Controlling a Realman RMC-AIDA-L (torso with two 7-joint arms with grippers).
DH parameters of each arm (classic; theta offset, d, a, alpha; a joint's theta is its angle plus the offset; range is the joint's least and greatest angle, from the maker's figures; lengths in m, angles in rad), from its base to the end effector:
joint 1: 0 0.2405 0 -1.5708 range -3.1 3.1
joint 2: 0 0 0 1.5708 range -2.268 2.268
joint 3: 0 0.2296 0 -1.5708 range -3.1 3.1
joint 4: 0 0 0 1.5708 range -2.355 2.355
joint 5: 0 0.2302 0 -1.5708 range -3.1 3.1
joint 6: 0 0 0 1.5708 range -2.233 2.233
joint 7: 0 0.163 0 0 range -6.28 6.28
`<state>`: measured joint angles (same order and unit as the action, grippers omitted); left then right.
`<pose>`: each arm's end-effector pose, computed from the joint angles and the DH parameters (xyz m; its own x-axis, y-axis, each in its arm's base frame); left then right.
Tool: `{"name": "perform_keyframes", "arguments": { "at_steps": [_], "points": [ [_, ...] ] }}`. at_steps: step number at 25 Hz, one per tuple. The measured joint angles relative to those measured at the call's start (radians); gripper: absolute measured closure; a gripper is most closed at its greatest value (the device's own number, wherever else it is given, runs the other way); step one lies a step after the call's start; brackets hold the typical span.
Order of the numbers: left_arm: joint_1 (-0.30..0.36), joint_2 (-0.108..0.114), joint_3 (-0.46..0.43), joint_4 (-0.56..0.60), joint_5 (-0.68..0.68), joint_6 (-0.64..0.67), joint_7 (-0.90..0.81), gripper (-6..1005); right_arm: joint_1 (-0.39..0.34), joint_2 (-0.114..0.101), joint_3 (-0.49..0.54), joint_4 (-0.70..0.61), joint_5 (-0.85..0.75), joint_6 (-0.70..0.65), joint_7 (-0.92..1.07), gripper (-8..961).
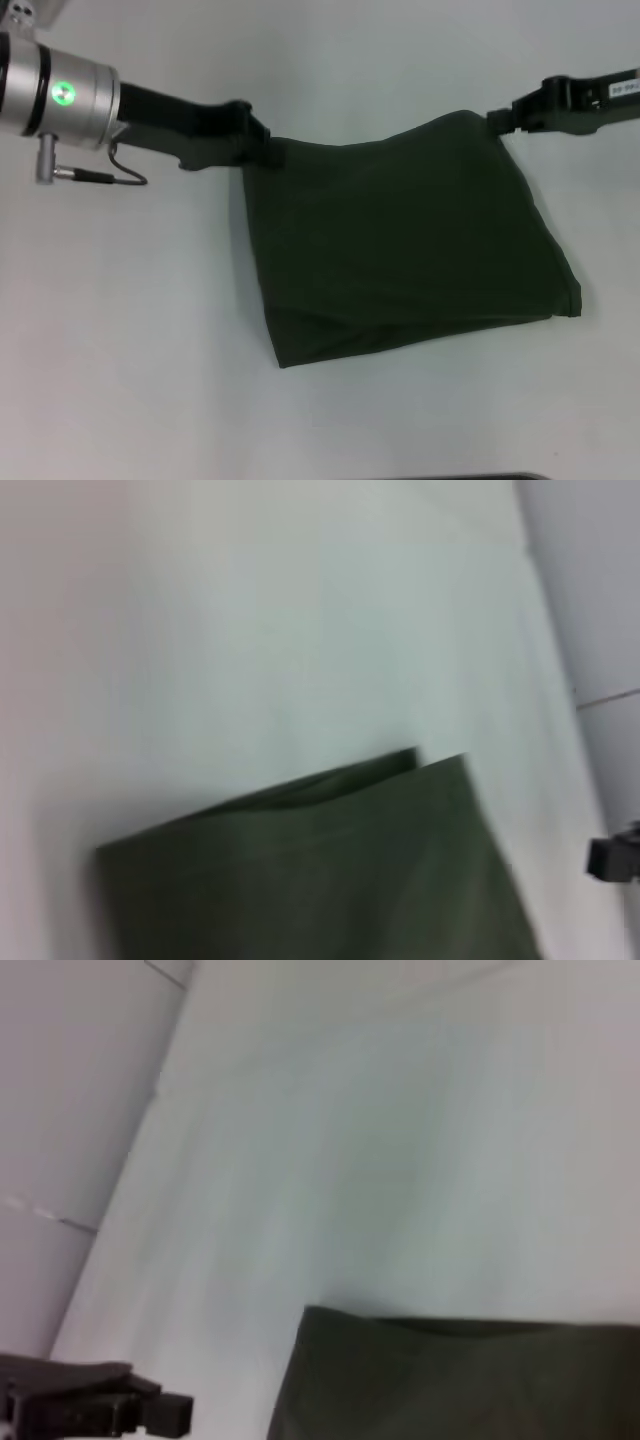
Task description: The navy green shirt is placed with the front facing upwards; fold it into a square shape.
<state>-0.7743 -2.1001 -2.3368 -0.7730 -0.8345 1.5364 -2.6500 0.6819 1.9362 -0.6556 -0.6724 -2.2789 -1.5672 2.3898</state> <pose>-0.1812 0.3813 -0.0227 0.2130 0.9646 0.1555 0.9682 -0.2297 0.0992 0.2525 0.3791 0.0449 0.2581 -0.9190 -0.2982 -0.9575 -0.2845 0.0480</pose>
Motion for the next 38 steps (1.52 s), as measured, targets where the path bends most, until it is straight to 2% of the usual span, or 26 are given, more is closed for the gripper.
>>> {"name": "perform_keyframes", "arguments": {
  "at_steps": [2, 5, 7, 13, 16, 22, 25, 27, 29, 33, 37, 38],
  "points": [
    [0.000, -0.012, -0.002, 0.000, -0.009, -0.026, -0.001, 990, 0.000, -0.001, 0.011, 0.001, 0.006, 0.002, 0.000, 954],
    [-0.002, -0.042, 0.035, 0.035, -0.003, -0.121, -0.002, 988, 0.000, 0.020, -0.004, 0.019, -0.006, 0.050, 0.000, 954],
    [-0.016, -0.052, 0.085, 0.086, 0.000, -0.203, -0.007, 986, 0.002, 0.033, -0.025, 0.041, -0.022, 0.087, -0.001, 954],
    [-0.021, -0.056, 0.170, 0.132, 0.016, -0.319, -0.037, 972, 0.001, 0.059, -0.062, 0.063, -0.031, 0.169, -0.005, 954],
    [-0.015, -0.051, 0.196, 0.142, 0.037, -0.352, -0.058, 965, -0.003, 0.059, -0.075, 0.064, -0.032, 0.197, 0.000, 954],
    [-0.003, -0.048, 0.187, 0.140, 0.080, -0.353, -0.070, 951, -0.001, 0.056, -0.079, 0.076, -0.042, 0.215, 0.002, 953],
    [0.011, -0.039, 0.165, 0.088, 0.063, -0.298, -0.066, 944, 0.002, 0.047, -0.072, 0.061, -0.037, 0.172, 0.005, 953],
    [0.021, -0.032, 0.134, 0.045, 0.047, -0.236, -0.053, 940, 0.003, 0.032, -0.060, 0.032, -0.019, 0.111, 0.006, 953],
    [0.027, -0.015, 0.089, 0.003, 0.019, -0.126, -0.014, 935, 0.000, 0.014, -0.048, 0.007, 0.006, 0.041, 0.003, 954],
    [0.036, 0.030, 0.019, 0.012, -0.040, 0.050, 0.120, 926, -0.006, -0.015, -0.031, -0.004, 0.034, -0.052, -0.036, 954],
    [0.073, 0.038, 0.022, 0.019, -0.011, 0.071, 0.135, 916, -0.021, -0.016, -0.009, -0.002, 0.044, -0.085, -0.084, 954],
    [0.076, 0.038, 0.029, 0.023, 0.005, 0.063, 0.120, 914, -0.024, -0.015, -0.008, -0.004, 0.045, -0.085, -0.085, 927]
  ]
}}
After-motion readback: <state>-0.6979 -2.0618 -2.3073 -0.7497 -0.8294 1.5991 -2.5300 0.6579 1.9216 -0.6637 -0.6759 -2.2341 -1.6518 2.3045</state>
